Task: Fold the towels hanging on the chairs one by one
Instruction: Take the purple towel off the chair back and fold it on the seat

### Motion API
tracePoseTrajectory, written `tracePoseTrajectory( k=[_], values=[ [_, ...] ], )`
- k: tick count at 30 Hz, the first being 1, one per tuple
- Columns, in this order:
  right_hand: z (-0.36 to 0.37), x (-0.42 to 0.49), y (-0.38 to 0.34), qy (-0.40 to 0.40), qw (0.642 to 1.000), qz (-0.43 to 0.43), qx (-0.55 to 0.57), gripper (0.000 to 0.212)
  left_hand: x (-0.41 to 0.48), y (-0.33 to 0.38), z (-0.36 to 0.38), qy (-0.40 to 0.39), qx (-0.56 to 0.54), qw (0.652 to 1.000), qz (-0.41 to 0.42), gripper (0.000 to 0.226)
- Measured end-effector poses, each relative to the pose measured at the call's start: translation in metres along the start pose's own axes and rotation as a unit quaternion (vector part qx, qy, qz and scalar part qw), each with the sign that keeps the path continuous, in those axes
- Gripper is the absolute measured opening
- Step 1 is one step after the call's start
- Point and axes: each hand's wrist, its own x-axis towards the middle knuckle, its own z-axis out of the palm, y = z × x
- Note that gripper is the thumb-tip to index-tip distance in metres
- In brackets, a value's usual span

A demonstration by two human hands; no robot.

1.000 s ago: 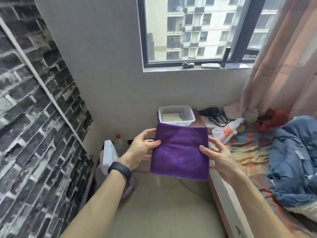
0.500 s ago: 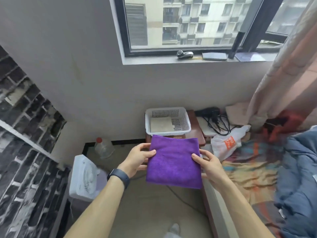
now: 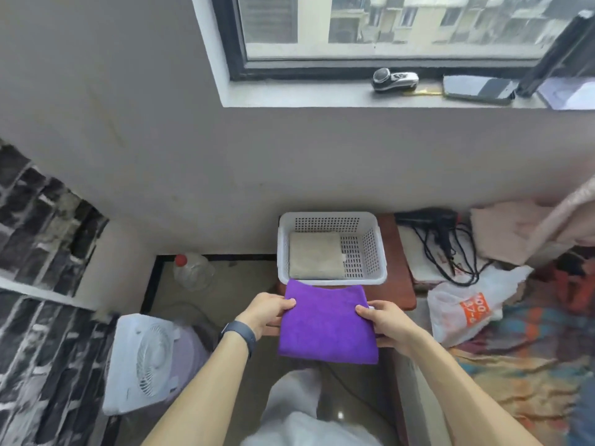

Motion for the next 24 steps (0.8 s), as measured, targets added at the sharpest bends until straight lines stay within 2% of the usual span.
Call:
tracePoseTrajectory(
  k=[3,7,12,17,20,24],
  values=[
    [-0.007,0.035,-0.032,0.007,0.999,0.037,-0.005,0.023,0.033,0.039,-0.002,-0.004,0.017,0.999,-0.034,0.02],
    [-0.017,0.09,-0.069,0.039,0.998,0.055,0.01,0.024,0.079,0.087,-0.001,0.01,0.029,0.999,-0.03,0.009],
    [-0.015,0.144,-0.097,0.094,0.995,0.024,0.015,0.023,0.129,0.112,0.006,0.053,0.004,0.999,0.003,0.021],
    [-0.016,0.192,-0.106,0.094,0.995,0.024,-0.002,0.023,0.162,0.118,0.012,0.128,0.087,0.987,0.043,0.019],
    [-0.015,0.213,-0.105,0.099,0.995,0.021,-0.012,0.023,0.174,0.117,0.015,0.155,0.11,0.981,0.04,0.035],
    [-0.011,0.232,-0.104,0.097,0.995,0.023,-0.021,0.027,0.183,0.119,0.017,0.159,0.135,0.977,0.037,0.04]
  ],
)
